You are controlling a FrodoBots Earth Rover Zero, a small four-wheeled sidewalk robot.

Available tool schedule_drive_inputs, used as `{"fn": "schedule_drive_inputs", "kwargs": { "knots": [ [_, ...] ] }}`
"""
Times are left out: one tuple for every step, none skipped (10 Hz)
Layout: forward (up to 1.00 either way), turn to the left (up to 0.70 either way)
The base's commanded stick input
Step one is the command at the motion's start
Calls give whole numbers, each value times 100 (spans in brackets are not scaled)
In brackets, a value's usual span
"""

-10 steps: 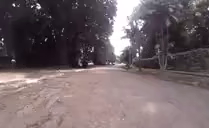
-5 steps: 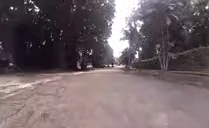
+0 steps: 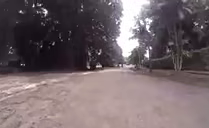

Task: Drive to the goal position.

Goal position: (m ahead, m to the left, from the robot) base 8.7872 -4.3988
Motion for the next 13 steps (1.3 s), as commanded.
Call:
{"fn": "schedule_drive_inputs", "kwargs": {
  "knots": [
    [70, 0],
    [70, 0],
    [70, 0],
    [70, 0],
    [70, 0],
    [70, 0],
    [70, 0],
    [70, 0],
    [70, 0],
    [70, 0],
    [70, 0],
    [70, 0],
    [70, 0]
  ]
}}
